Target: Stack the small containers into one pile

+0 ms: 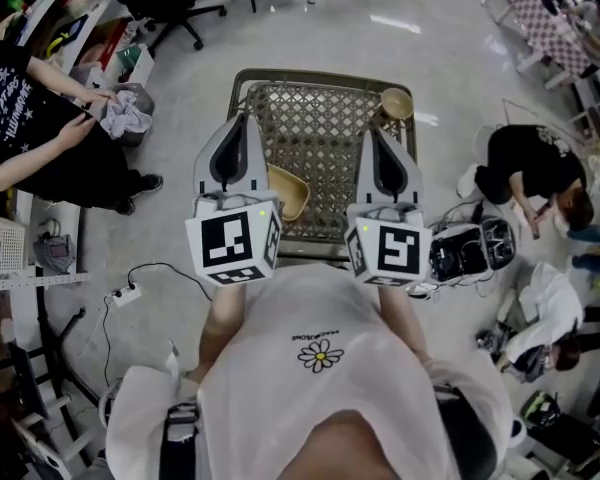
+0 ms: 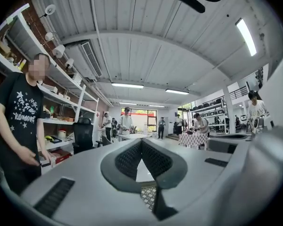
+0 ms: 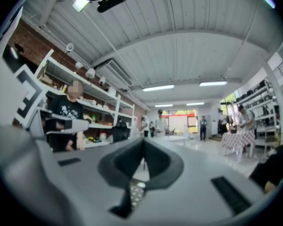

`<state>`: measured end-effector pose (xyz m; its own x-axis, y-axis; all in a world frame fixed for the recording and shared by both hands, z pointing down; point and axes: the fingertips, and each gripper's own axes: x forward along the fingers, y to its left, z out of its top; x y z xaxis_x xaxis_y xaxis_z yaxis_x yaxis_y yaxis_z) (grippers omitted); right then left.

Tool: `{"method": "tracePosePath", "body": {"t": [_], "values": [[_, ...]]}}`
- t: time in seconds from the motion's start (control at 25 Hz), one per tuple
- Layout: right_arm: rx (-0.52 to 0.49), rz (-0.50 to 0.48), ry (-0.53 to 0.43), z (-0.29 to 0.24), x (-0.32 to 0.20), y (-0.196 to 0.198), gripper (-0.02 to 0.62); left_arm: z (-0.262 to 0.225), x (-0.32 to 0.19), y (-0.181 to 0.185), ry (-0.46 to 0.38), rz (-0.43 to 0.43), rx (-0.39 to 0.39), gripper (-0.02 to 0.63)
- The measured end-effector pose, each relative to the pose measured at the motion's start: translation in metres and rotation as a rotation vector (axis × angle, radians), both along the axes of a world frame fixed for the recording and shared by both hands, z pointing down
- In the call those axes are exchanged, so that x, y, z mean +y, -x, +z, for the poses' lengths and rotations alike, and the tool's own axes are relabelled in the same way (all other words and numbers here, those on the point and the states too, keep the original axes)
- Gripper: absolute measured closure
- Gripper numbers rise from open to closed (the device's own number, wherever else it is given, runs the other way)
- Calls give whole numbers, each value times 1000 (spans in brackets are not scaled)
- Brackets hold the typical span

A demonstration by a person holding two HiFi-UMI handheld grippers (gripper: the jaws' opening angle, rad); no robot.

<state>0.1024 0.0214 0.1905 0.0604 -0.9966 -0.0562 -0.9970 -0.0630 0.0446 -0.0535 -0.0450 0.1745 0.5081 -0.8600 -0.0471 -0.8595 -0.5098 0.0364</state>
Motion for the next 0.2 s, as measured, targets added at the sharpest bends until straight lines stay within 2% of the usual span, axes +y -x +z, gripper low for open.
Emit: {"method": "tracePosePath", "body": {"t": [0.2], "values": [[12,-4,-5,0,-2,4,565,8,-4,4,22,2,-5,580]]}}
